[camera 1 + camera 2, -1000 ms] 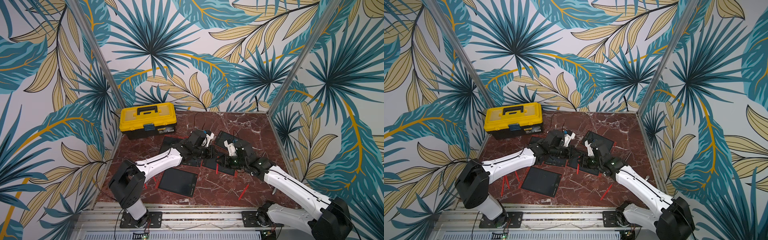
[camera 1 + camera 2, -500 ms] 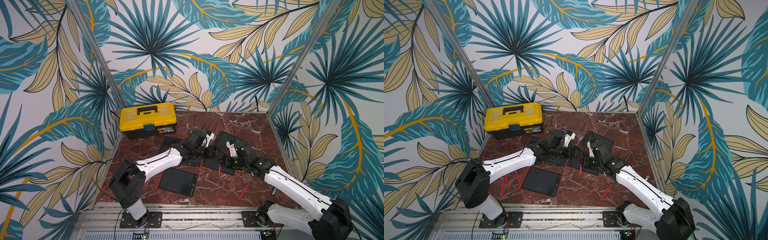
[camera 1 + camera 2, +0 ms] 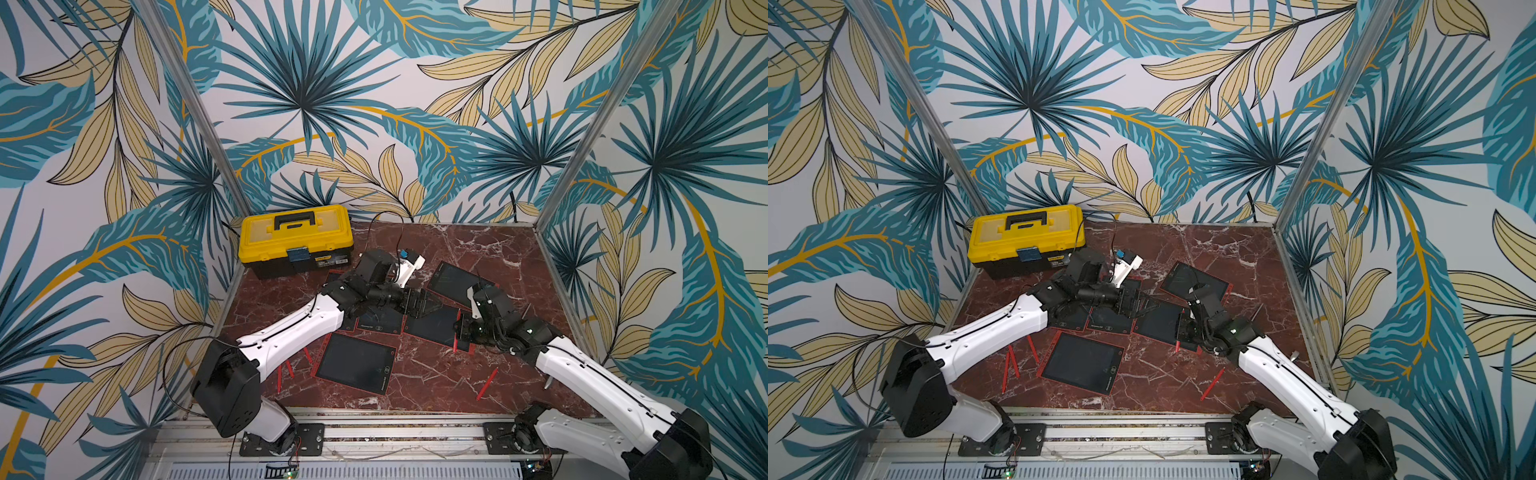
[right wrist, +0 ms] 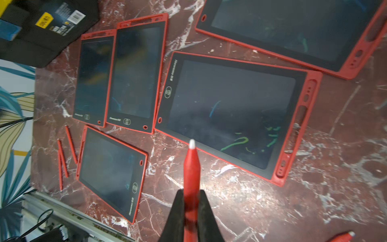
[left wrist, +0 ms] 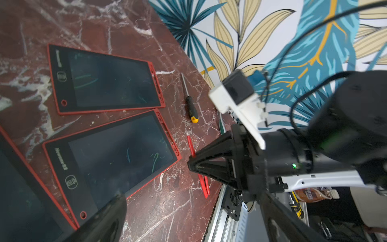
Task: Place the stylus back onto the writing tablet
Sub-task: Adjust the stylus, then place the stylus on the writing tablet.
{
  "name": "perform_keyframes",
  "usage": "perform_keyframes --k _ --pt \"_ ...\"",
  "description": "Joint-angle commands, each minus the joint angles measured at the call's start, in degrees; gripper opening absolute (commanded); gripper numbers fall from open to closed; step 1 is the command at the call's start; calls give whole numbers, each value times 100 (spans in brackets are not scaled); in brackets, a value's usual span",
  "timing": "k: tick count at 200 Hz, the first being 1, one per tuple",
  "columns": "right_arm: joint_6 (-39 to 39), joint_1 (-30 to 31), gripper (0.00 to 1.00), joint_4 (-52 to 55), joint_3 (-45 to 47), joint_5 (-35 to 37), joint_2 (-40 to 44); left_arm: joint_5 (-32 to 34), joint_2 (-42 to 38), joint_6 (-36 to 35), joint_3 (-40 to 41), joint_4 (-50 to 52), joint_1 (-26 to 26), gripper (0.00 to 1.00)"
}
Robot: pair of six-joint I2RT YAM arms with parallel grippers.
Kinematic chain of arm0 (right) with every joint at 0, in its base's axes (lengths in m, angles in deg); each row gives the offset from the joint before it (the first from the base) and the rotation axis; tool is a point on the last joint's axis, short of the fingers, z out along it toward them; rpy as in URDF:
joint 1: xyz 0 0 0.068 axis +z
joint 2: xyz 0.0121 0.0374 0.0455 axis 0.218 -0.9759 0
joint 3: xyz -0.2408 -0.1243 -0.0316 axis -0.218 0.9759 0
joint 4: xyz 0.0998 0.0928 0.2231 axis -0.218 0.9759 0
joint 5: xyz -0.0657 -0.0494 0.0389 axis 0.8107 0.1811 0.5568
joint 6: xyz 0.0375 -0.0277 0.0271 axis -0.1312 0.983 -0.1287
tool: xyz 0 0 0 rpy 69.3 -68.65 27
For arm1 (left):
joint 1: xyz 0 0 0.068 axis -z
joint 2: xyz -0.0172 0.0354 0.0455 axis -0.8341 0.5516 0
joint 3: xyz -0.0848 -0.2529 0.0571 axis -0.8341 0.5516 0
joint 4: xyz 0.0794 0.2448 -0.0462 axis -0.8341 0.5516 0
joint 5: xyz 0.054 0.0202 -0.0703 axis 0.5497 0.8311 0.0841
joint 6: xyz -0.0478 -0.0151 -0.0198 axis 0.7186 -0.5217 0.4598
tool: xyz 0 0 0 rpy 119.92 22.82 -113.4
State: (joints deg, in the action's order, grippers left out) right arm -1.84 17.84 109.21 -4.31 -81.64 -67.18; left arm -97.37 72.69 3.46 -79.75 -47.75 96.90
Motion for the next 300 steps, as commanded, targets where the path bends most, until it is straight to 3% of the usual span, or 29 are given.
perform_keyframes --k 1,63,108,187,300 --pt "121 -131 11 385 62 308 20 -241 -121 -467 -207 84 40 99" --pt "485 -931 11 422 224 239 -322 -353 -338 -1284 -444 84 102 100" --pt "930 -1454 11 354 156 188 -760 -547 -403 -1469 -312 84 102 100" --pt "998 -1724 11 -171 163 90 -1537 -470 -627 -1686 -123 85 106 100" --pt "991 -1840 11 -600 322 11 -1818 -415 -757 -2014 -93 193 102 100"
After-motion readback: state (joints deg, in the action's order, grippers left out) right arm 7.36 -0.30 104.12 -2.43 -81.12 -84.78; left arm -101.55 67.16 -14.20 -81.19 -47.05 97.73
